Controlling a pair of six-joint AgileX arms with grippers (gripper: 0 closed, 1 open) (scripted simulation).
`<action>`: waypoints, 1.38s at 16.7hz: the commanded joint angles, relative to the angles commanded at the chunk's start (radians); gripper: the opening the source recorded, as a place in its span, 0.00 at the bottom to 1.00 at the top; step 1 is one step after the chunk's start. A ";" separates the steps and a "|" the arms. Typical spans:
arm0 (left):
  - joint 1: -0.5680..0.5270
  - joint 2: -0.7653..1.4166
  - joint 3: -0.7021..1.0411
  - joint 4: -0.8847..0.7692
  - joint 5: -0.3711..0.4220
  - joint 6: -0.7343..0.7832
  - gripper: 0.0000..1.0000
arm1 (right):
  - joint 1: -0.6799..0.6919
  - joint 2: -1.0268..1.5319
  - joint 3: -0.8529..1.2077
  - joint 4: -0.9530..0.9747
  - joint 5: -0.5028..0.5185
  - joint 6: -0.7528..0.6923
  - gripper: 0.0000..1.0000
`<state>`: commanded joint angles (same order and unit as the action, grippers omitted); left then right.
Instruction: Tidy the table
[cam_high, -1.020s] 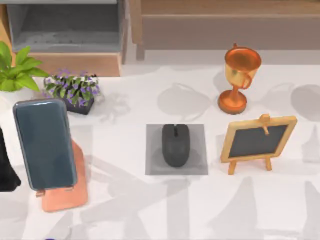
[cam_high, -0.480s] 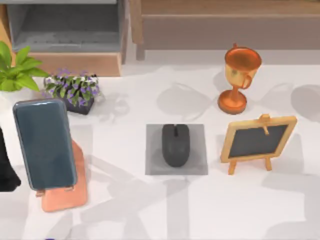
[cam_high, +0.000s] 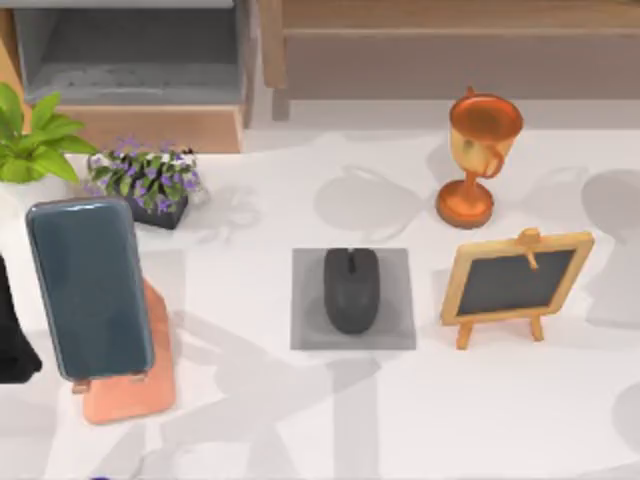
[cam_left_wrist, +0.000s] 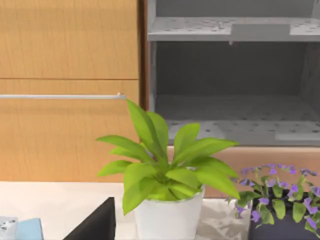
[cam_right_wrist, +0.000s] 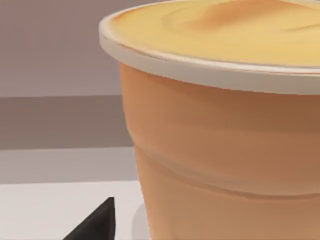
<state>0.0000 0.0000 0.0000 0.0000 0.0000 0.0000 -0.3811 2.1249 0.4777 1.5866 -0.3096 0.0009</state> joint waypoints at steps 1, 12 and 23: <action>0.000 0.000 0.000 0.000 0.000 0.000 1.00 | 0.001 0.034 0.020 0.037 -0.010 0.001 1.00; 0.000 0.000 0.000 0.000 0.000 0.000 1.00 | 0.013 0.092 0.084 0.074 -0.017 0.002 1.00; 0.000 0.000 0.000 0.000 0.000 0.000 1.00 | 0.036 0.113 0.172 0.007 0.007 0.001 0.77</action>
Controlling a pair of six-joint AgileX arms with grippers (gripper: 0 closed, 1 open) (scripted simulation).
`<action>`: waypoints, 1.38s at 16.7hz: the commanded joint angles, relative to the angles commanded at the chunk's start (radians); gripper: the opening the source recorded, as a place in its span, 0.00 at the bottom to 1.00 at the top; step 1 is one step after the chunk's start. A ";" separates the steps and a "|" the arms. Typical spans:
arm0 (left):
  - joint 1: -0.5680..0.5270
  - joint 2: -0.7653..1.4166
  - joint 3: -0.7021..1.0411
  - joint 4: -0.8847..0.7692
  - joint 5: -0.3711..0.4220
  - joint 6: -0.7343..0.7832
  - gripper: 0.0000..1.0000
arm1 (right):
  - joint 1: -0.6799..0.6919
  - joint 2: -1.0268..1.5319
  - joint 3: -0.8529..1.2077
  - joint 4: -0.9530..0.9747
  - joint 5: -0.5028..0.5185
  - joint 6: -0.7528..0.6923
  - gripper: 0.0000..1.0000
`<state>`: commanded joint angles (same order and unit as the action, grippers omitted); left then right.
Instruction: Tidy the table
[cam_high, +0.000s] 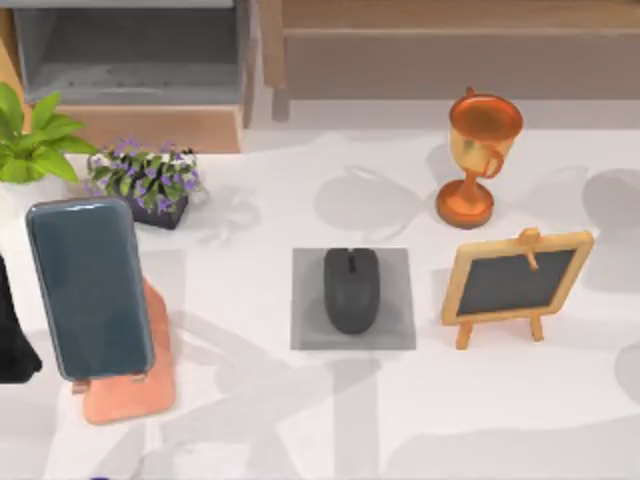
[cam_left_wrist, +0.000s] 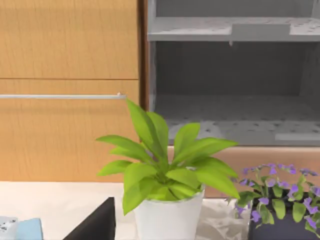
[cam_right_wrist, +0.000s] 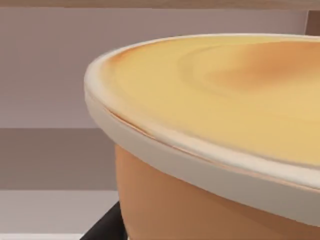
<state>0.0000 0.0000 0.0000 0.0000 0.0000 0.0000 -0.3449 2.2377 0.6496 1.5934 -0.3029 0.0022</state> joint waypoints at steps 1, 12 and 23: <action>0.000 0.000 0.000 0.000 0.000 0.000 1.00 | 0.000 0.000 0.000 0.000 0.000 0.000 0.70; 0.000 0.000 0.000 0.000 0.000 0.000 1.00 | 0.000 0.000 0.000 0.000 0.000 0.000 0.00; 0.000 0.000 0.000 0.000 0.000 0.000 1.00 | -0.002 -0.038 -0.006 -0.031 0.000 0.002 0.00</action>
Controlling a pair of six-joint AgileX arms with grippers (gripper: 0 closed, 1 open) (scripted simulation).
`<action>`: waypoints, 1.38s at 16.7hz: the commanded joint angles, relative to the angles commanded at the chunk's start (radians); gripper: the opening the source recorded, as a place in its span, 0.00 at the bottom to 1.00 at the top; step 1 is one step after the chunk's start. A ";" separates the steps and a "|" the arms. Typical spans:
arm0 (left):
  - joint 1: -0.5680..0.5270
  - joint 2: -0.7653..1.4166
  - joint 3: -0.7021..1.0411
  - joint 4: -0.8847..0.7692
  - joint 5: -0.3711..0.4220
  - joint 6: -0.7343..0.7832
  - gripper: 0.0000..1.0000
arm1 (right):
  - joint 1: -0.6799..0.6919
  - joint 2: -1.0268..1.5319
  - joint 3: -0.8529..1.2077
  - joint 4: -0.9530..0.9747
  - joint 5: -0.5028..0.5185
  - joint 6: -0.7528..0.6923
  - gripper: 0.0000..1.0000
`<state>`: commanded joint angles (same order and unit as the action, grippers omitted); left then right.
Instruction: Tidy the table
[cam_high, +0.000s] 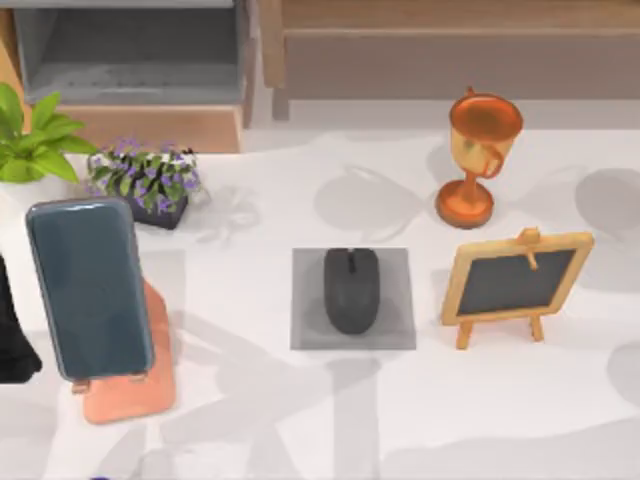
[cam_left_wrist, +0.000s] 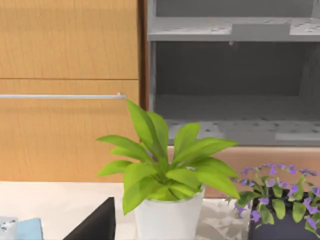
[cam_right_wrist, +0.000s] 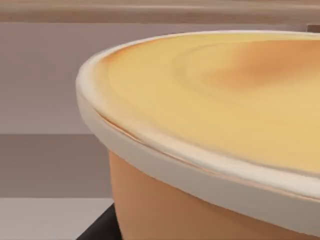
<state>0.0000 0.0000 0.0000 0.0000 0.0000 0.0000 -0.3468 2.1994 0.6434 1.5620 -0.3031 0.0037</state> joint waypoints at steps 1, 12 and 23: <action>0.000 0.000 0.000 0.000 0.000 0.000 1.00 | 0.000 -0.009 -0.001 -0.007 0.000 0.000 0.00; 0.000 0.000 0.000 0.000 0.000 0.000 1.00 | 0.067 -0.157 0.081 -0.026 0.056 0.010 0.00; 0.000 0.000 0.000 0.000 0.000 0.000 1.00 | 0.434 -0.284 0.403 -0.462 0.369 0.022 0.00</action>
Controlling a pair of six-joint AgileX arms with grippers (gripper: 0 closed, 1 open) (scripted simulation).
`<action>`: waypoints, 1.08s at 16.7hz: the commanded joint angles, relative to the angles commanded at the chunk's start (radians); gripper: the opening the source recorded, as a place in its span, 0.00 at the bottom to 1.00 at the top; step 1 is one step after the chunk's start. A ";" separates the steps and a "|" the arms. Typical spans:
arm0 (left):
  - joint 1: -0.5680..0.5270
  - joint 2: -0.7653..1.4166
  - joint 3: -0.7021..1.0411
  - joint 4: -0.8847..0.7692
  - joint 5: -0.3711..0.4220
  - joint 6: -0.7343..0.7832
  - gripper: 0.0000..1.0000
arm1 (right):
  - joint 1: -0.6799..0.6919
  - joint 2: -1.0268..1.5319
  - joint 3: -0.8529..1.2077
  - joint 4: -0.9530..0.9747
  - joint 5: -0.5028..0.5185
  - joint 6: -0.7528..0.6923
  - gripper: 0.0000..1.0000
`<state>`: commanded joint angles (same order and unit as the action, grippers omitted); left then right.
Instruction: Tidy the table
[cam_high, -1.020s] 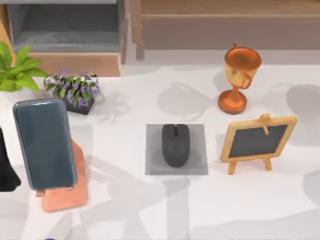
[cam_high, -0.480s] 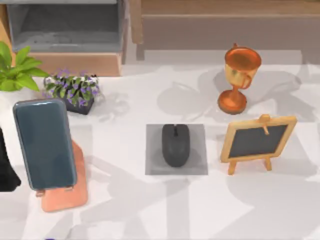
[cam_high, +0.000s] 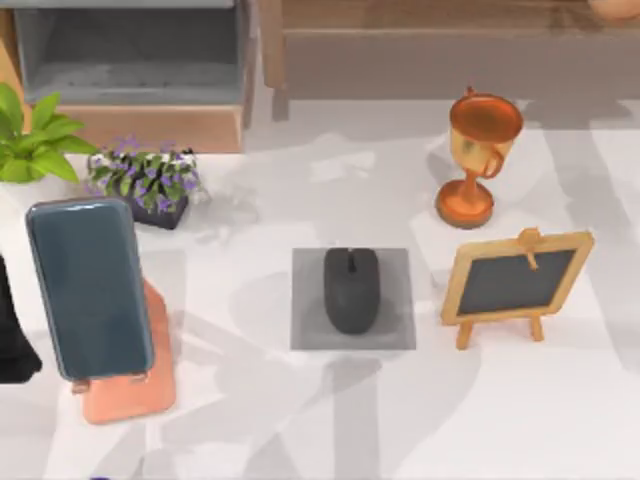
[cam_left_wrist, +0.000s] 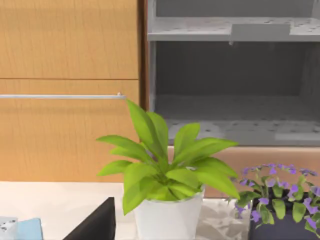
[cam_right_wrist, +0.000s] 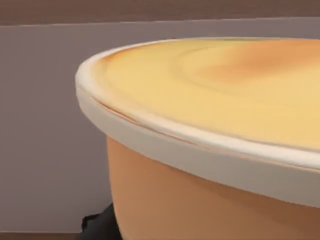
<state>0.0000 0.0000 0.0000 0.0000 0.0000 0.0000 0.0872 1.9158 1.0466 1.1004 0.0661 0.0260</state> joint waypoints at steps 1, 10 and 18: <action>0.000 0.000 0.000 0.000 0.000 0.000 1.00 | 0.036 0.012 0.042 -0.054 0.036 0.000 0.00; 0.000 0.000 0.000 0.000 0.000 0.000 1.00 | 0.292 0.151 0.428 -0.469 0.324 -0.004 0.00; 0.000 0.000 0.000 0.000 0.000 0.000 1.00 | 0.354 0.222 0.551 -0.598 0.417 -0.006 0.00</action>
<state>0.0000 0.0000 0.0000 0.0000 0.0000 0.0000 0.4410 2.1382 1.5976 0.5020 0.4832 0.0198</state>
